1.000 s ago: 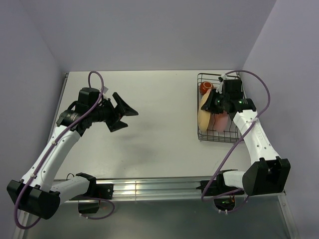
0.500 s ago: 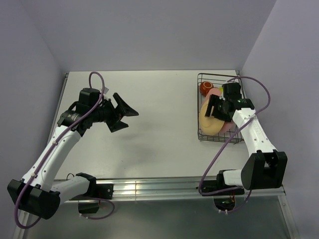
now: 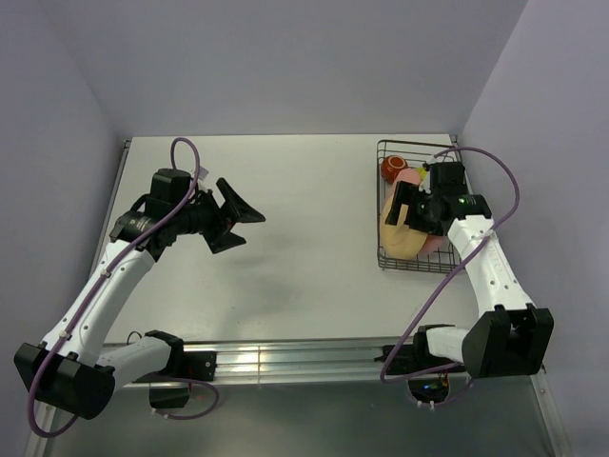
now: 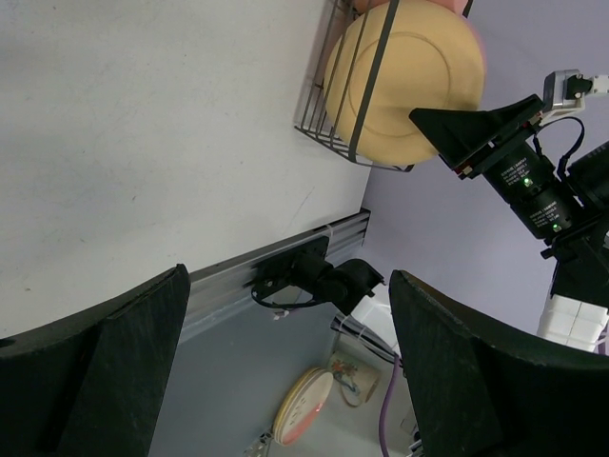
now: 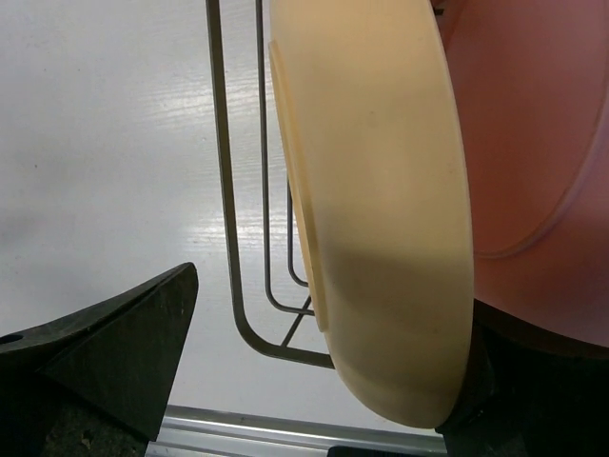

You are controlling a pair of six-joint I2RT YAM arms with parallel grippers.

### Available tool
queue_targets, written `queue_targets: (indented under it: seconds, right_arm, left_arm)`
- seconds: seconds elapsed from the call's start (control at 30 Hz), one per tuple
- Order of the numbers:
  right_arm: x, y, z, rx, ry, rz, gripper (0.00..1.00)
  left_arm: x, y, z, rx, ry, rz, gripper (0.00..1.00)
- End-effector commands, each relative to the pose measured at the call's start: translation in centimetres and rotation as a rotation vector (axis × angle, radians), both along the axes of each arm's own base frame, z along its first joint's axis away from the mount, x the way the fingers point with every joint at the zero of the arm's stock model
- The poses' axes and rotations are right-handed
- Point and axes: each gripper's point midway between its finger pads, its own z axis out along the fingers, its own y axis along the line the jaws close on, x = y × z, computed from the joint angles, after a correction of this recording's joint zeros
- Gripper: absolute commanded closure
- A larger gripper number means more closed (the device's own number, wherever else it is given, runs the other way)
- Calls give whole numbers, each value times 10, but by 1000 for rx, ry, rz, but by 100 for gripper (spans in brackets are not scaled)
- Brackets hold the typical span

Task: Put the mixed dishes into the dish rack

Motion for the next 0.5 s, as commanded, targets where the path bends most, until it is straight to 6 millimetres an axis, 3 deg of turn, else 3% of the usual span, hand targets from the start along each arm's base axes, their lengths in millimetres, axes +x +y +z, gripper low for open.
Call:
queue_targets:
  seconds: [0.0, 0.17, 0.3, 0.47]
  right_arm:
    - [-2, -5, 27, -22, -56, -25, 4]
    - [-10, -6, 28, -19, -37, -39, 16]
    - [-15, -4, 19, -11, -3, -42, 46]
    - [-14, -2, 16, -8, 10, -24, 66]
  left_arm:
    - [-1, -2, 9, -27, -43, -13, 9]
    - [0, -4, 7, -34, -38, -16, 9]
    - [0, -5, 6, -36, -34, -24, 9]
    - [0, -5, 8, -36, -41, -25, 9]
